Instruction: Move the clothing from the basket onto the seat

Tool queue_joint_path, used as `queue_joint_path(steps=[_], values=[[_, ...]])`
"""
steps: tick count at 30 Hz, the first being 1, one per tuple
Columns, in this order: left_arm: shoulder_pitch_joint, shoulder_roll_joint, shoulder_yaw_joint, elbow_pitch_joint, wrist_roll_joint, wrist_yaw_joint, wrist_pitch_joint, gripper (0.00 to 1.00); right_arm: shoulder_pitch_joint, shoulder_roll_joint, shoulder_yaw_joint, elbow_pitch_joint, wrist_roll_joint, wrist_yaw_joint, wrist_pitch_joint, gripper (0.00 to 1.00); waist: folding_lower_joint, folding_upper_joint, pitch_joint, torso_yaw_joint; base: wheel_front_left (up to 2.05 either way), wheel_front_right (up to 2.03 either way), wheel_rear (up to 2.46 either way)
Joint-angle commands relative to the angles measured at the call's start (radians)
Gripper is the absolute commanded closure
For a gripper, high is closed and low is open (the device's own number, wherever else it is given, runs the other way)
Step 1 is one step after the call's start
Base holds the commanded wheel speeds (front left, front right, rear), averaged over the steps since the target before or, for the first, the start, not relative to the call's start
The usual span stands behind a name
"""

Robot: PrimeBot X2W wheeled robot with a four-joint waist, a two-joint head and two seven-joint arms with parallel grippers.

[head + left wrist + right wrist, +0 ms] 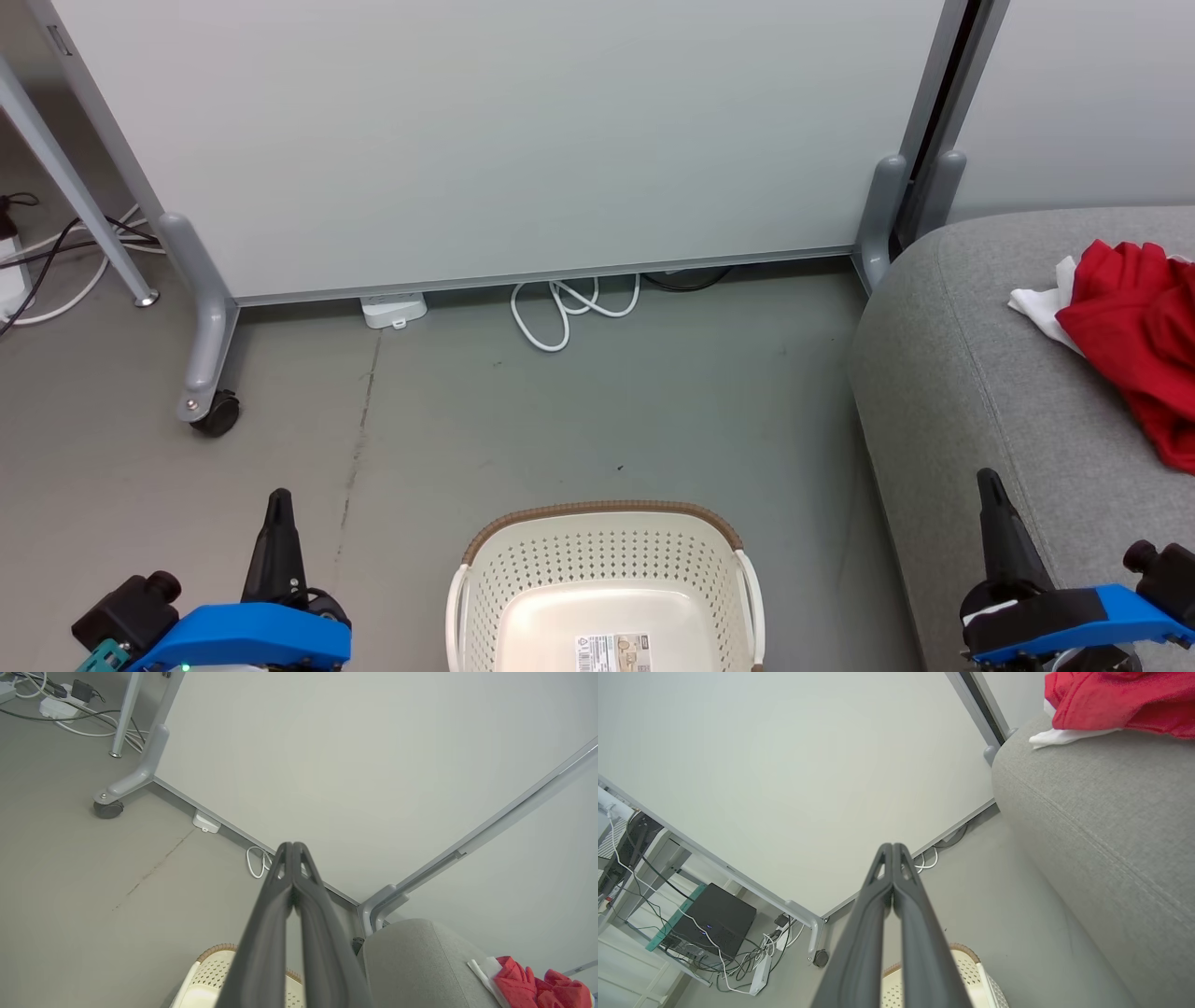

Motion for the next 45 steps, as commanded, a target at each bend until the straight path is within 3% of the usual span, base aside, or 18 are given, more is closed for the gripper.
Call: queue_joint_path(steps=[1,45], values=[[-0.030,0.003,0.009,-0.018,-0.048,-0.006,0.011,1.00,-0.030,-0.003,-0.005,-0.015,0.049,0.000,0.014,1.00,0.0000,-0.0001,0.000,-0.001,0.00,0.00,0.00],[-0.069,0.003,0.051,-0.035,-0.538,-0.013,0.136,1.00,-0.066,-0.003,-0.027,-0.013,0.537,0.000,0.138,1.00,0.0000,-0.0001,0.001,-0.020,0.00,0.00,0.00]])
